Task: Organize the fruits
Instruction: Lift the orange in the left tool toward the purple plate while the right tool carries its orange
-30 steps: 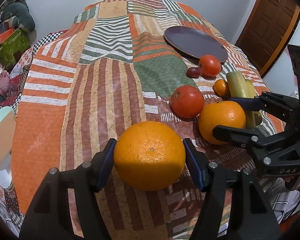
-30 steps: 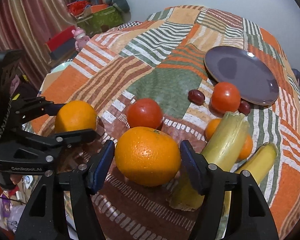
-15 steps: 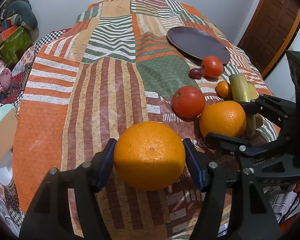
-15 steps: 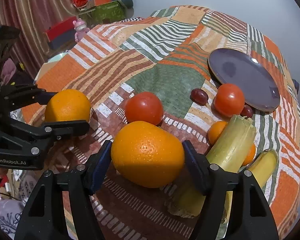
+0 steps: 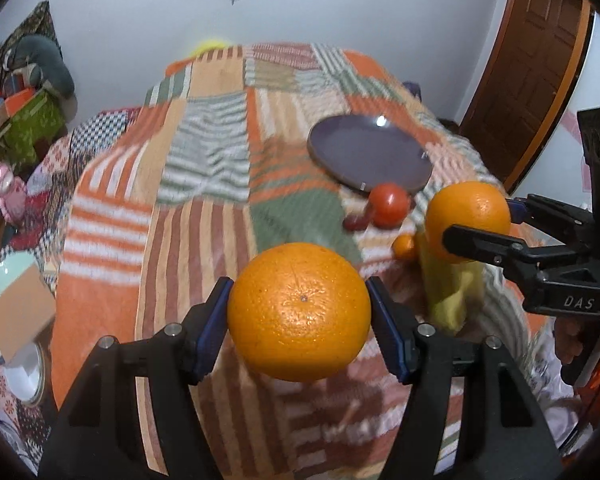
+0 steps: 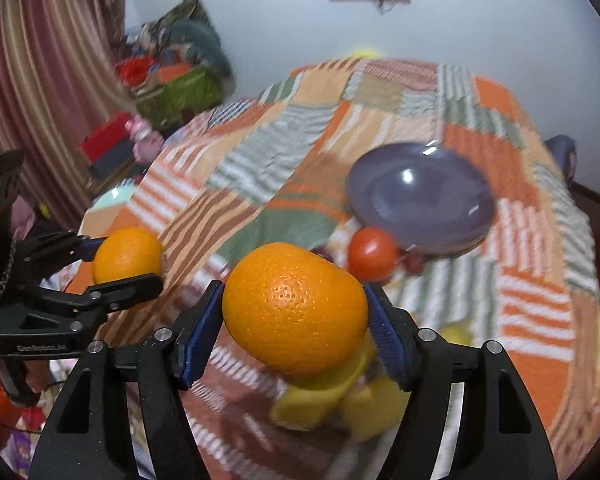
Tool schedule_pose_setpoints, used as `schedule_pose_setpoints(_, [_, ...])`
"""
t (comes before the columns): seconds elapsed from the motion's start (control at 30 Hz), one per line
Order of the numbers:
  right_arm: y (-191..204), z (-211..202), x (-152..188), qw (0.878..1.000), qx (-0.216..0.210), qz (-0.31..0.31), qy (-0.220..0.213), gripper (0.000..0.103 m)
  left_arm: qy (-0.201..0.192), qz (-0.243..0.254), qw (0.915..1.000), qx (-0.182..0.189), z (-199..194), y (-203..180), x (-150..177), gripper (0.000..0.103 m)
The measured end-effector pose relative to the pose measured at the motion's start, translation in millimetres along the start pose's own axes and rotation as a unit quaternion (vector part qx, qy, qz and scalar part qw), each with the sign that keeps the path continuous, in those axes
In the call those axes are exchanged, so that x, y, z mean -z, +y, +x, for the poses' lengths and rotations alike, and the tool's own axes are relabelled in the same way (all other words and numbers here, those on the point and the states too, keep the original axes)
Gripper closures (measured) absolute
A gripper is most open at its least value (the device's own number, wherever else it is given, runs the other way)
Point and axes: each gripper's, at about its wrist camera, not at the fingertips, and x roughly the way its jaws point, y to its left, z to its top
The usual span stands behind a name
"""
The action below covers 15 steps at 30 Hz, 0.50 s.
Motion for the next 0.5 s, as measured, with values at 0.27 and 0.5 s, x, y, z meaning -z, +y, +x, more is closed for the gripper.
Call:
schedule_pose_setpoints(0.27, [-36.8, -33.0, -17.1, 0.998, 0.033, 0.015, -0.054, 0.037, -0.029, 0.005, 0.9996, 0.003, 1.6, -22.5, -40.1, 0.037])
schedule_pose_setpoints(0.5, [-63.2, -47.8, -35.0, 0.995, 0.044, 0.018, -0.087, 0.037, -0.043, 0.007, 0.999, 0.003, 11.2, -39.8, -70.8, 0.037])
